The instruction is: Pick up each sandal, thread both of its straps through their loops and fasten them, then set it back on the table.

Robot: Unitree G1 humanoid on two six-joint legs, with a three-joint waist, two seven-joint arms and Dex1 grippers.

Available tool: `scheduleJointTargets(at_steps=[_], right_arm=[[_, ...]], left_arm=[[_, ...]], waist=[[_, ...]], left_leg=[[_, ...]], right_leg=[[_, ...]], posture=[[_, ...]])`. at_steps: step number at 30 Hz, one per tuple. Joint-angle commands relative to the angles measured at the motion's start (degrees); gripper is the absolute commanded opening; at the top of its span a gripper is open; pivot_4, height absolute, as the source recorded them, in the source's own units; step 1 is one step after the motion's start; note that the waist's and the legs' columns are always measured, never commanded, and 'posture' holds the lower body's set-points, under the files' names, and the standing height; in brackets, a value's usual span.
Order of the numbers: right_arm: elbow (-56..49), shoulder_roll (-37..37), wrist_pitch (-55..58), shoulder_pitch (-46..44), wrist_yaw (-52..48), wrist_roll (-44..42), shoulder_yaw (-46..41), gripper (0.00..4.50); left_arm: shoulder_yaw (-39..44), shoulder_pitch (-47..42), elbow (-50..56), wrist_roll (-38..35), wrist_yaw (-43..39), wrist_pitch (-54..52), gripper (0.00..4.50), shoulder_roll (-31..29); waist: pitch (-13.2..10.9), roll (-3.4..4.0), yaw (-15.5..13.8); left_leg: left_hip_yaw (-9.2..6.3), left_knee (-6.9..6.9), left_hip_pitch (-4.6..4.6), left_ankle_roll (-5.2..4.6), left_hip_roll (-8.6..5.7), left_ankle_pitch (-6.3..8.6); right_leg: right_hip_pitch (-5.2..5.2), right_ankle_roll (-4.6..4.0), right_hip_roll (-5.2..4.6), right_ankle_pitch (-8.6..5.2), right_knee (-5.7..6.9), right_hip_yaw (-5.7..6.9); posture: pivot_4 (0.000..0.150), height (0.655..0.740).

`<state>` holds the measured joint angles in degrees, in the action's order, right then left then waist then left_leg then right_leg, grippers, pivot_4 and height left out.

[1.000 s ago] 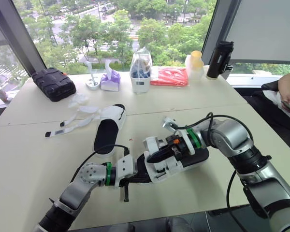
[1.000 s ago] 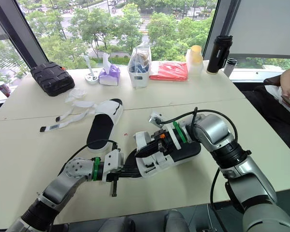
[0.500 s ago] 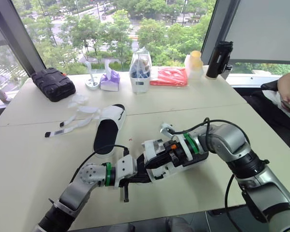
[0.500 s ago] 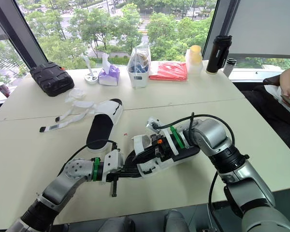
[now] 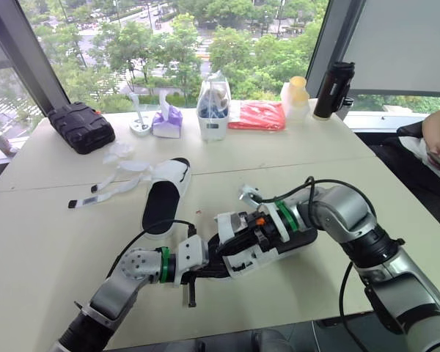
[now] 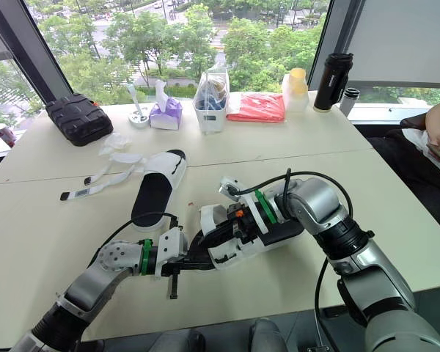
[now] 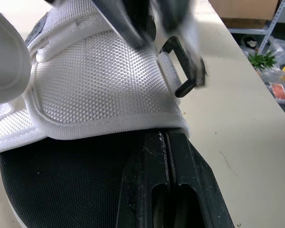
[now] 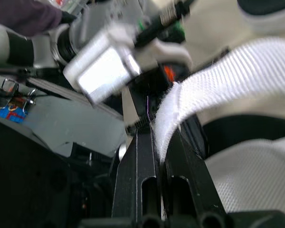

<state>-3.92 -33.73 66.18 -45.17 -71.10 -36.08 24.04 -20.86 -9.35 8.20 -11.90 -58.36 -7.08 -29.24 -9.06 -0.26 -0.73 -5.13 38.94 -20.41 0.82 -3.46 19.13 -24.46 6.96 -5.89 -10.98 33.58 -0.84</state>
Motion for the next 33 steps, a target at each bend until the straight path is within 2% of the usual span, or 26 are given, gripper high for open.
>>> scheduleJointTargets(at_steps=[1, 9, 21, 33], right_arm=[[1.04, -1.08, -2.19, -0.13, -1.16, 1.29, 0.3, 0.03], [3.65, 0.06, -3.01, -3.25, -1.92, 1.85, -0.55, 0.03], [4.69, 0.07, -3.93, -2.98, -3.3, 3.56, 0.48, 0.03], [0.08, -1.26, -0.77, -1.74, -4.22, 1.98, 0.67, 0.03]], left_arm=[[-2.55, 1.62, -2.23, 2.85, 0.4, -2.63, 0.0, -0.46], [-2.65, 1.64, -2.12, 2.92, 0.33, -2.6, 0.0, -0.47], [-2.51, 1.71, -1.88, 2.75, 0.81, -3.04, 0.0, -0.36], [-2.52, 1.37, -2.46, 2.75, 0.79, -2.81, 0.0, -0.07]], waist=[[0.0, 0.0, 0.0], [0.0, 0.01, -0.01], [-0.01, 0.01, -0.01], [-0.01, 0.02, -0.02]], left_leg=[[0.0, 0.0, 0.01, 0.0, 0.0, 0.0], [0.0, 0.0, 0.0, 0.0, 0.0, 0.0], [0.0, -0.01, -0.02, 0.0, 0.0, 0.0], [0.0, -0.01, -0.02, 0.0, 0.0, 0.0]], right_leg=[[0.01, 0.0, 0.0, 0.0, 0.0, 0.0], [0.01, 0.0, 0.0, 0.0, -0.01, 0.0], [0.01, 0.0, 0.0, 0.0, -0.04, 0.0], [0.01, 0.0, 0.0, 0.0, -0.05, 0.0]], posture=[[0.15, 0.74], [0.15, 0.74], [0.15, 0.74], [0.15, 0.74]])
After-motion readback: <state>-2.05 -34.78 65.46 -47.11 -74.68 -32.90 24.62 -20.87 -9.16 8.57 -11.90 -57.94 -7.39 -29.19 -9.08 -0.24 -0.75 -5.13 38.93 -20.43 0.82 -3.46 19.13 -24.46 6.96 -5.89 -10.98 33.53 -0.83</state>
